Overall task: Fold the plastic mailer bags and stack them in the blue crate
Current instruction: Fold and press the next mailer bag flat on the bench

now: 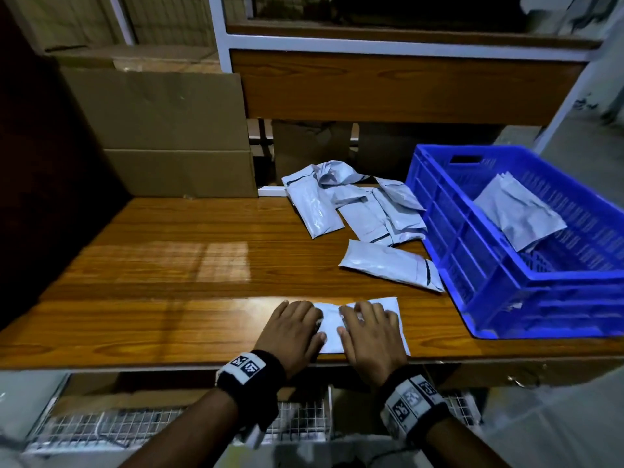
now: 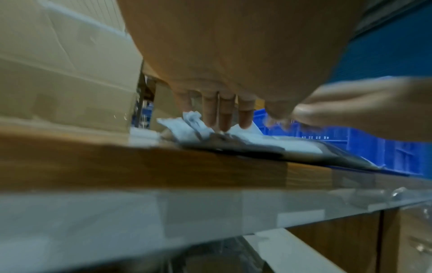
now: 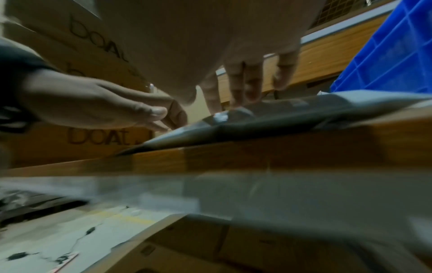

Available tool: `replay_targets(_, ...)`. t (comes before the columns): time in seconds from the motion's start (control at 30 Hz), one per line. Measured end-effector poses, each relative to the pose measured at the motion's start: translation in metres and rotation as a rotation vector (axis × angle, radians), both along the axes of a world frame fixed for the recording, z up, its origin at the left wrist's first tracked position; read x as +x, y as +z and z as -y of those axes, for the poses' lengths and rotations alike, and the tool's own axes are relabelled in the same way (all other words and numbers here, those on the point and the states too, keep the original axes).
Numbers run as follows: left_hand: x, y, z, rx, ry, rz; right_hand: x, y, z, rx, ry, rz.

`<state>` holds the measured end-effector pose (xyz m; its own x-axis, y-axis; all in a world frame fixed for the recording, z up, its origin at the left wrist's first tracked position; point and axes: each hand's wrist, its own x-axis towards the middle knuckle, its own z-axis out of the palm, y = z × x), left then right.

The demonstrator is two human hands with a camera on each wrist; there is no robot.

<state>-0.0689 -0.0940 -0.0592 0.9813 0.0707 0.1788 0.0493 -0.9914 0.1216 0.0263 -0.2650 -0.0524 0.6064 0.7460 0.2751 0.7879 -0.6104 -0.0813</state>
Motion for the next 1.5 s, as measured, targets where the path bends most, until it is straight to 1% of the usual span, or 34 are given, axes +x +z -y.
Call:
replay_targets(0.03, 0.005, -0.001, 0.004, -0.024, 0.017, -0.019, 0.006, 0.001, -0.005, -0.001, 0.021, -0.014)
replay_targets(0.1, 0.013, -0.008, 0.011, -0.077, 0.068, -0.11, 0.017, -0.003, -0.011, -0.056, 0.073, -0.066)
replay_targets(0.17, 0.015, -0.017, 0.016, -0.084, 0.107, -0.179, 0.019, -0.013, -0.011, -0.109, 0.099, -0.108)
replay_targets(0.27, 0.012, -0.024, 0.022, -0.058, 0.117, -0.136, 0.01, -0.027, -0.005, -0.118, 0.058, -0.123)
replay_targets(0.4, 0.007, -0.03, 0.024, -0.016, 0.123, -0.153, 0.007, -0.041, -0.006, -0.089, 0.036, 0.003)
replay_targets(0.5, 0.009, -0.032, 0.024, 0.002, 0.136, -0.15, 0.008, -0.043, -0.008, -0.09, 0.01, 0.038)
replay_targets(0.6, 0.009, -0.035, 0.028, 0.026, 0.158, -0.147, 0.003, -0.043, -0.011, -0.126, -0.015, 0.012)
replay_targets(0.7, 0.013, -0.033, 0.028, 0.041, 0.17, -0.157, 0.004, -0.043, -0.012, -0.111, -0.013, -0.011)
replay_targets(0.87, 0.014, -0.029, 0.03, 0.017, 0.179, -0.155, 0.011, -0.043, -0.005, -0.001, 0.064, -0.038)
replay_targets(0.97, 0.01, -0.028, 0.026, 0.01, 0.155, -0.161, 0.013, -0.04, 0.0, -0.028, 0.083, -0.064)
replay_targets(1.1, 0.006, -0.026, 0.02, -0.013, 0.146, -0.144, 0.017, -0.039, 0.009, -0.086, 0.052, -0.082)
replay_targets(1.27, 0.021, -0.02, 0.034, -0.009, 0.158, -0.177, 0.008, -0.038, -0.002, -0.063, -0.043, -0.114)
replay_targets(1.4, 0.019, -0.03, 0.038, 0.019, 0.151, -0.186, 0.004, -0.048, 0.001, -0.071, -0.019, -0.041)
replay_targets(1.5, 0.018, -0.037, 0.04, 0.016, 0.164, -0.185, 0.003, -0.049, -0.001, -0.07, -0.048, -0.035)
